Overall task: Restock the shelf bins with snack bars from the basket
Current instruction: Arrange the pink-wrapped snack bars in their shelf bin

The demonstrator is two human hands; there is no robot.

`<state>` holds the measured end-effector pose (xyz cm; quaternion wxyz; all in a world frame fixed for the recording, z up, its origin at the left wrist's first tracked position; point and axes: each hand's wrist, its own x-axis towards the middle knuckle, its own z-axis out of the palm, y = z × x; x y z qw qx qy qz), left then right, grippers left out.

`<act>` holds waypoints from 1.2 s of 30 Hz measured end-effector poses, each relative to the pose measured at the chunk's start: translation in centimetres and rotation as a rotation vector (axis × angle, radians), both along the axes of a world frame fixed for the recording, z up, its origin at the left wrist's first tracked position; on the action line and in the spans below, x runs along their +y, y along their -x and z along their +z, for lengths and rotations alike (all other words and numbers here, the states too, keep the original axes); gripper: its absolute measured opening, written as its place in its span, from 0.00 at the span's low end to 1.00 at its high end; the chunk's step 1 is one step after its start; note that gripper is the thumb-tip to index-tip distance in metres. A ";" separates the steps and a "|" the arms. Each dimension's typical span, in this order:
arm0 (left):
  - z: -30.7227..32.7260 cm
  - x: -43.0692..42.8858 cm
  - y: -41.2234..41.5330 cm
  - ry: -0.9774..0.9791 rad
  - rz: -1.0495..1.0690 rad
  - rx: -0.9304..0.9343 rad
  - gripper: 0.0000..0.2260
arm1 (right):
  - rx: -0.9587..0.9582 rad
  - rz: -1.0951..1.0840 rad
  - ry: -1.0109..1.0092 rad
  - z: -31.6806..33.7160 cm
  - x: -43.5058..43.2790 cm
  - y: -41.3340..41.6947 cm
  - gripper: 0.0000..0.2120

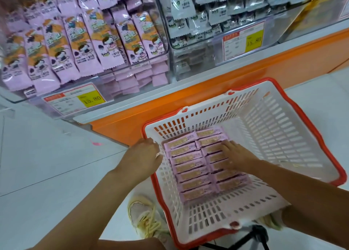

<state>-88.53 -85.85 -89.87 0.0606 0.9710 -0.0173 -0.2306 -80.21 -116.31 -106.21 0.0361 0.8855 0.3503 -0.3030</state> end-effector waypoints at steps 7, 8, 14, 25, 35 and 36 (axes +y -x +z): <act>-0.2 0.1 0.2 0.020 0.014 0.007 0.15 | -0.050 0.164 0.055 -0.6 0.2 -0.3 0.35; -0.1 0.2 0.2 0.019 0.013 0.009 0.15 | -0.061 0.186 0.068 -0.6 0.2 -0.1 0.35; 0.1 0.1 0.3 0.013 0.021 0.043 0.15 | -0.154 0.208 0.179 -0.4 -0.1 0.7 0.29; 2.1 0.4 0.3 0.210 0.126 0.066 0.20 | 0.767 -0.727 -0.490 8.6 1.3 1.2 0.09; 11.3 -1.4 0.2 1.130 0.421 0.012 0.12 | 2.000 -1.044 -1.224 21.0 8.1 5.1 0.29; 12.0 -1.5 0.4 1.165 0.439 -0.019 0.09 | 2.026 -0.968 -1.226 21.7 8.6 5.2 0.23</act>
